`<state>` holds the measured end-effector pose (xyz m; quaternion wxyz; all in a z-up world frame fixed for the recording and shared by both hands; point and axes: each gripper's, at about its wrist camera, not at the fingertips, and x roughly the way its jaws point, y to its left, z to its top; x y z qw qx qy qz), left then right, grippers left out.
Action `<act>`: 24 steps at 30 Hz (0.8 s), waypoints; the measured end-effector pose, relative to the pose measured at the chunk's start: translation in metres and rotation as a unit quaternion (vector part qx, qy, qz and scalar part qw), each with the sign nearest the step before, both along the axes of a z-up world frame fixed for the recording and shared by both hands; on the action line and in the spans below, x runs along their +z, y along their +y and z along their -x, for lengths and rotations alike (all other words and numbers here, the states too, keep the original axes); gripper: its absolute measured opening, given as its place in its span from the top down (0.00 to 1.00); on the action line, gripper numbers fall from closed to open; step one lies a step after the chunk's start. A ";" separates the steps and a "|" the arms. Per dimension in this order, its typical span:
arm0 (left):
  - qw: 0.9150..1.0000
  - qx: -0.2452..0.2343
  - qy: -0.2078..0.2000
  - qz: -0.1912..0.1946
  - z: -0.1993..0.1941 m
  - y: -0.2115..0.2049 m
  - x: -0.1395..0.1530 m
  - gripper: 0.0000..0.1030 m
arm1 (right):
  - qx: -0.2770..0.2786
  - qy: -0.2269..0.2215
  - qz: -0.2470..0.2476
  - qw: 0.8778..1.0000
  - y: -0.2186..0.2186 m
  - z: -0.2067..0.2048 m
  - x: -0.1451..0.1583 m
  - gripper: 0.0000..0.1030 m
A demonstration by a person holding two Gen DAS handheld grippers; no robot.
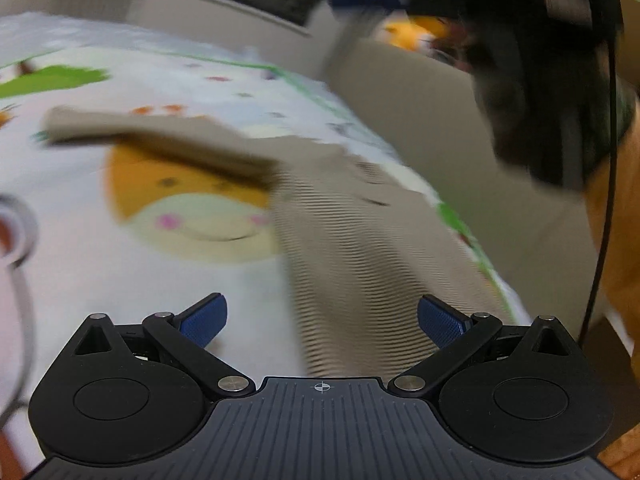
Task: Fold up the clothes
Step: 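Lift and shake the sweater open with both grippers, laying it flat, then grasp the sweater sleeve cuff with the right gripper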
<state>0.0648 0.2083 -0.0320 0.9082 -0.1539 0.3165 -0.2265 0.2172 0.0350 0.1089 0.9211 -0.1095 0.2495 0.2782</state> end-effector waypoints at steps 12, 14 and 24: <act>0.996 -0.072 0.047 -0.037 -0.093 -0.107 -0.037 0.00 | -0.261 0.136 -0.101 0.950 -0.195 0.047 -0.140 0.54; 0.996 -0.062 0.051 -0.035 -0.092 -0.104 -0.045 0.00 | -0.222 0.140 -0.100 0.960 -0.176 0.042 -0.143 0.53; 0.997 0.004 0.071 -0.040 -0.052 -0.059 -0.039 0.00 | -0.157 0.067 -0.050 0.984 -0.152 0.078 -0.120 0.43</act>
